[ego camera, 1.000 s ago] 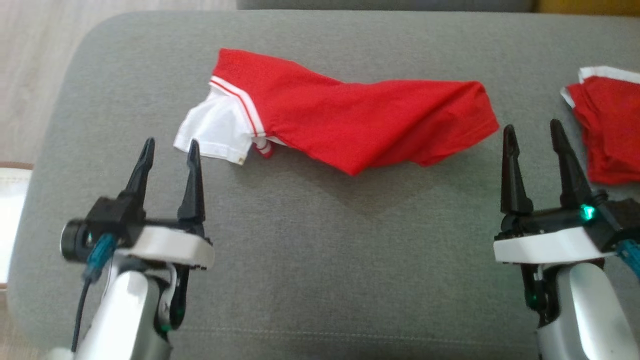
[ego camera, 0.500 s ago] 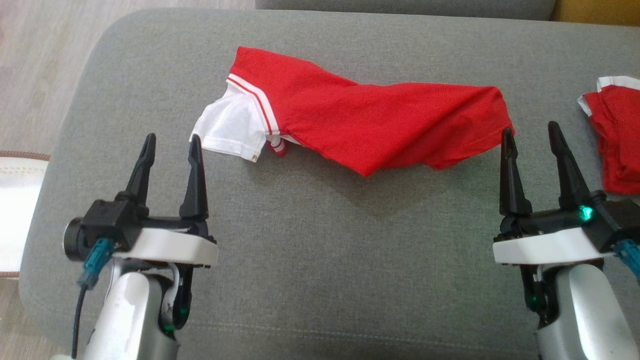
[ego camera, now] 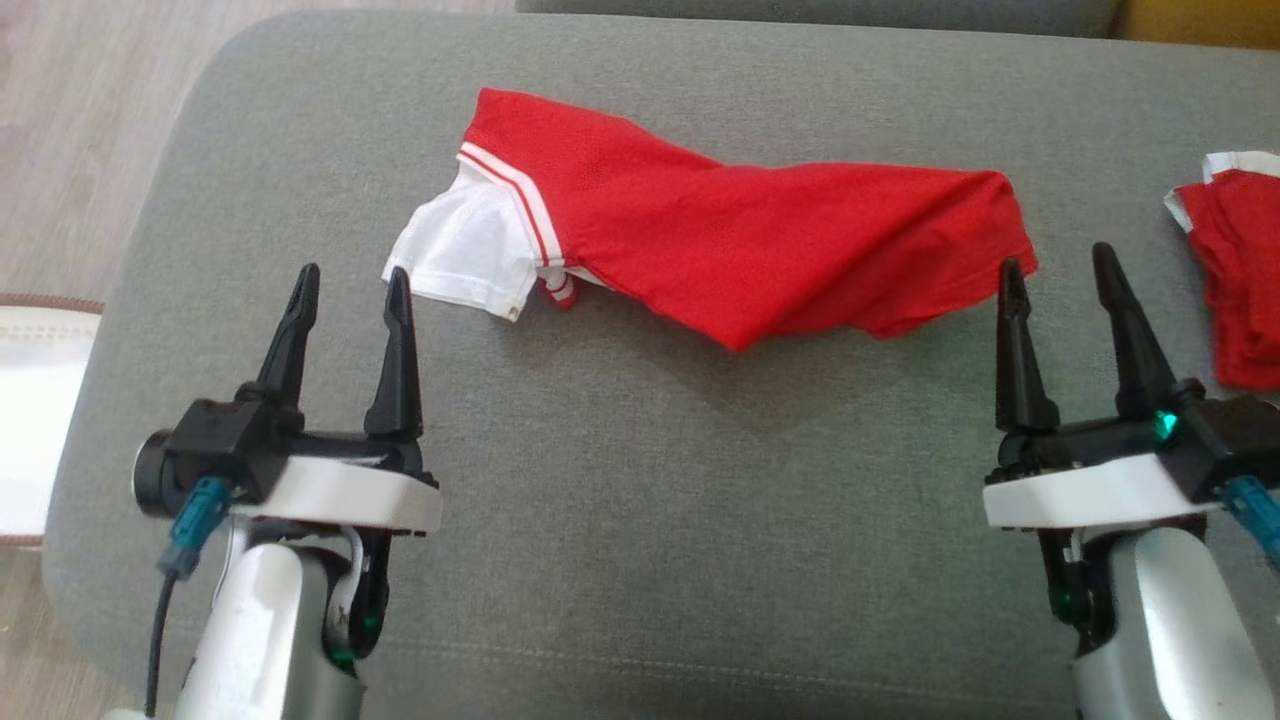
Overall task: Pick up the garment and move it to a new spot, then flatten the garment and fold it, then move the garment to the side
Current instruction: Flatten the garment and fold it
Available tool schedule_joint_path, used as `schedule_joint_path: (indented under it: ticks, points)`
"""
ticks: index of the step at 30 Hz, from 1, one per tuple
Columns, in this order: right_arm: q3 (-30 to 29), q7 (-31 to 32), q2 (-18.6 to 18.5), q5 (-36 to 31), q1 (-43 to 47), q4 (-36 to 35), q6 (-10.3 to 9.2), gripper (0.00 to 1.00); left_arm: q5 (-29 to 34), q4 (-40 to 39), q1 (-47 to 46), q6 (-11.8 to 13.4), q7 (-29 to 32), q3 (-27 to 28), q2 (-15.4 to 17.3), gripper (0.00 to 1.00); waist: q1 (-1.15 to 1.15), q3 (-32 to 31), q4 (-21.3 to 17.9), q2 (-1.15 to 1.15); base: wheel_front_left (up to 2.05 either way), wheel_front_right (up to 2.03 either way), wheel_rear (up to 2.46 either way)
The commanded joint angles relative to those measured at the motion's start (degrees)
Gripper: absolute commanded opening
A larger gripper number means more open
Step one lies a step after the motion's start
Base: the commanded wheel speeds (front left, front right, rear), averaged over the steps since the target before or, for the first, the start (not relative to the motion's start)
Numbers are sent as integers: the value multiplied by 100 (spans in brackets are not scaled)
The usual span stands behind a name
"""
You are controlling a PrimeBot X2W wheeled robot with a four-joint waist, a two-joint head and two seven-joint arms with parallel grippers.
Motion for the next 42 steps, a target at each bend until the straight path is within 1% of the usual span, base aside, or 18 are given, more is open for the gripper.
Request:
schedule_joint_path:
  ticks: [1, 4, 8, 10, 12, 15, 17, 19, 24, 25, 26, 29, 33, 34, 38, 42]
  points:
    - [163, 54, -18, -90, -185, -206, 20, 100, 82, -175, -132, -20, -30, 176, 22, 100, 0, 20, 48, 0, 0, 0, 0]
    - [460, 158, -18, -249, -282, -190, 20, 100, 92, -140, -126, -61, -30, 125, 3, 100, 0, 77, 148, 0, 0, 0, 0]
    - [1174, 451, -54, -633, -505, 124, 20, 100, 72, -82, -155, -95, -30, 20, -16, 100, 0, 180, 346, 0, 0, 0, 0]
    - [1528, 549, -178, -793, -653, 391, 20, 100, 40, -70, -188, -93, -30, -30, -22, 100, 0, 250, 475, 0, 0, 0, 0]
    - [1829, 606, -380, -977, -842, 728, 20, 100, 4, -54, -219, -83, -30, -82, -27, 100, 0, 319, 613, 0, 0, 0, 0]
    - [2180, 639, -658, -1326, -1144, 1267, 20, 100, -98, -38, -258, -42, -30, -170, -30, 100, 0, 413, 803, 0, 0, 0, 0]
    - [2316, 635, -801, -1564, -1314, 1591, 20, 100, -166, -34, -273, -5, -30, -232, -30, 100, 0, 464, 918, 0, 0, 0, 0]
    - [2331, 602, -868, -1758, -1442, 1851, 20, 100, -216, -31, -287, 33, -30, -273, -31, 100, 0, 508, 1015, 0, 0, 0, 0]
    - [2260, 432, -859, -1942, -1644, 2312, 20, 100, -294, -43, -278, 109, -30, -303, -31, 100, 0, 550, 1105, 0, 0, 0, 0]
    - [2193, 384, -827, -1937, -1678, 2367, 20, 8, -301, -48, -272, 122, -30, -309, -32, 100, 0, 552, 1103, 0, 0, 0, 0]
    - [2144, 346, -785, -1917, -1702, 2419, 20, 0, -307, -48, -263, 135, -30, -312, -32, 100, 0, 550, 1092, 0, 0, 0, 0]
    - [2101, 214, -641, -1855, -1758, 2472, 20, 0, -296, -25, -244, 147, -30, -305, -32, 100, 0, 500, 992, 0, 0, 0, 0]
    - [2356, 66, -443, -1608, -1735, 2349, 20, 0, -249, -5, -239, 125, -30, -276, -32, 100, 0, 358, 792, 0, 0, 0, 0]
    - [2356, 66, -443, -1608, -1735, 2349, 20, 0, -249, -5, -239, 125, -30, -276, -32, 100, 0, 358, 792, 0, 0, 0, 0]
    - [2753, -3, -344, -1195, -1688, 1890, 20, 0, -212, -2, -215, 104, -30, -277, -32, 100, 0, 192, 579, 0, 0, 0, 0]
    - [3089, 170, -451, -811, -1610, 1194, 20, 0, -201, 8, -143, 117, -30, -286, -32, 100, 0, 43, 422, 0, 0, 0, 0]
